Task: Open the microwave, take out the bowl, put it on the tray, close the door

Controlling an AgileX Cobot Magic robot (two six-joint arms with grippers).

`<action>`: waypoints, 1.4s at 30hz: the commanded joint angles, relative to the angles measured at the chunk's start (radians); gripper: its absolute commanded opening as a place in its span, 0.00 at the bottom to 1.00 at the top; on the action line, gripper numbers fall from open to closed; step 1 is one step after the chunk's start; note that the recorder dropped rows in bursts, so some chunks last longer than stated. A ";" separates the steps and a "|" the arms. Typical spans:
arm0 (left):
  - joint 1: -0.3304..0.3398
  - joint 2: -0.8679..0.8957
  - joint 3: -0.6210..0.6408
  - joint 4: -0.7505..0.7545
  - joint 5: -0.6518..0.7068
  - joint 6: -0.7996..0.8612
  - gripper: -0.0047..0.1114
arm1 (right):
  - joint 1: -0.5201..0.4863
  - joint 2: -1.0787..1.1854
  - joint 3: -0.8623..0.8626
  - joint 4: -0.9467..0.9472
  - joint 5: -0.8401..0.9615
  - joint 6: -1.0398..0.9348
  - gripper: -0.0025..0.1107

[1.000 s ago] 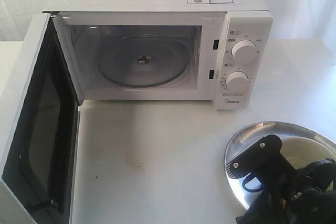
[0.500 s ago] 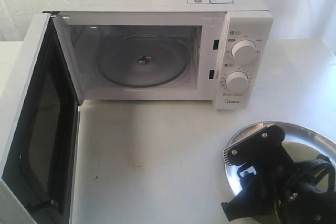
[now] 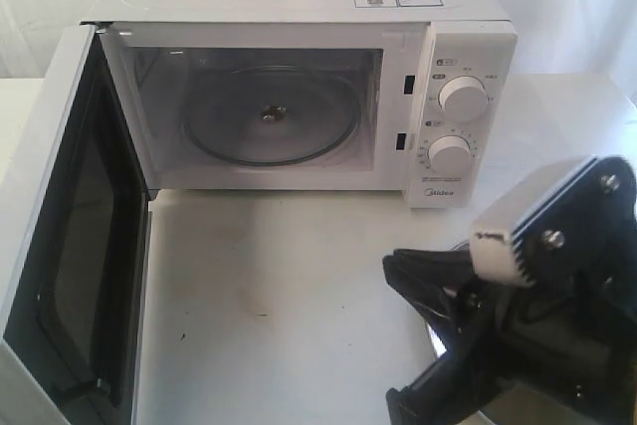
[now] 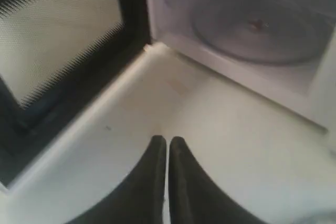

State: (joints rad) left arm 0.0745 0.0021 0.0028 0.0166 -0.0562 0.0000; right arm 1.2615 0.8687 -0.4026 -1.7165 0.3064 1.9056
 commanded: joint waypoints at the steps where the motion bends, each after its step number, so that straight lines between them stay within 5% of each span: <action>1: -0.001 -0.002 -0.003 -0.008 -0.004 0.000 0.04 | 0.005 -0.034 -0.120 -0.028 -0.067 -0.093 0.02; 8: -0.001 -0.002 -0.003 -0.008 -0.004 0.000 0.04 | 0.005 0.204 -0.404 -0.028 -0.063 -0.224 0.02; 11: -0.001 -0.002 -0.003 -0.008 -0.004 0.000 0.04 | 0.021 0.352 -0.531 -0.028 0.074 -0.276 0.02; 14: -0.001 -0.002 -0.003 -0.008 -0.004 0.000 0.04 | 0.070 0.497 -0.630 -0.028 0.253 -0.319 0.02; 21: -0.001 -0.002 -0.003 -0.008 -0.004 0.000 0.04 | 0.260 0.693 -0.794 -0.028 0.297 -0.419 0.02; 27: -0.001 -0.002 -0.003 -0.008 -0.004 0.000 0.04 | 0.354 0.840 -0.915 -0.028 0.650 -0.564 0.02; 39: -0.001 -0.002 -0.003 -0.008 -0.004 0.000 0.04 | 0.354 0.963 -0.986 -0.028 0.568 -0.748 0.02; 42: -0.001 -0.002 -0.003 -0.008 -0.004 0.000 0.04 | 0.354 0.989 -0.986 -0.028 0.742 -0.933 0.02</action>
State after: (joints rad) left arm 0.0745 0.0021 0.0028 0.0166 -0.0562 0.0000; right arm 1.6158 1.8375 -1.3887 -1.7541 0.9274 1.1078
